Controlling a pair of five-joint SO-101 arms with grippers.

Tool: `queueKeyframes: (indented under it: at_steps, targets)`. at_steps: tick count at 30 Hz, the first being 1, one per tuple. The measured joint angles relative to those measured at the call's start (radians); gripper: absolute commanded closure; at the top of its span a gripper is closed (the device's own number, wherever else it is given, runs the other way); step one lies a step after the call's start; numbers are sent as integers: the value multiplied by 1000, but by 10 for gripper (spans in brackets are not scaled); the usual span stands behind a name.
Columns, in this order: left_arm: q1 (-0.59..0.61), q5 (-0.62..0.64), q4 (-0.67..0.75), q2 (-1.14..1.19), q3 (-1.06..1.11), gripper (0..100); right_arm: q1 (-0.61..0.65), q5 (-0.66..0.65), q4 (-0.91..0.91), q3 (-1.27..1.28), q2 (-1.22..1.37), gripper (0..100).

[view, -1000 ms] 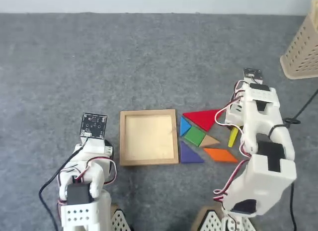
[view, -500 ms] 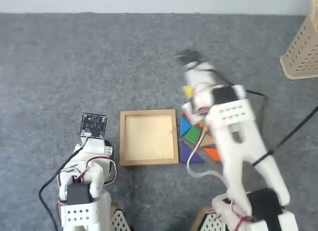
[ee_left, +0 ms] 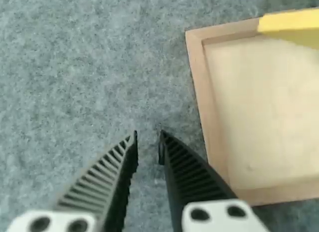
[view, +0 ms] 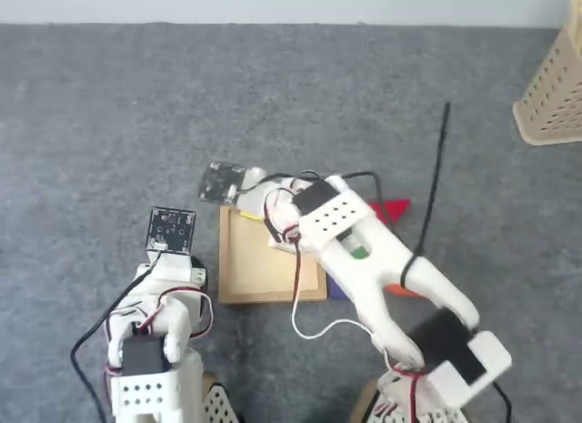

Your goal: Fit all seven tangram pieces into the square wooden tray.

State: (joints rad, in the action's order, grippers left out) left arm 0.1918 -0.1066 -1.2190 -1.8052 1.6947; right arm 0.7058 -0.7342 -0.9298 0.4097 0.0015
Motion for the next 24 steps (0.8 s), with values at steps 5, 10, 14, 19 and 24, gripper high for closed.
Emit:
queueKeyframes:
  at_steps: [5, 10, 14, 19, 24]
  targets:
    - [0, 0, 0, 0, 0, 928, 0, -29, 31, 0, 64, 956]
    - [0, 0, 0, 0, 0, 928, 0, -32, 14, -44, 118, 868]
    - [0, 0, 0, 0, 0, 928, 2, -32, -8, -58, 118, 868]
    - [0, 0, 0, 0, 0, 928, 11, 9, -58, -58, 98, 868]
    - [0, 0, 0, 0, 0, 928, 68, 18, -147, -46, 2, 868]
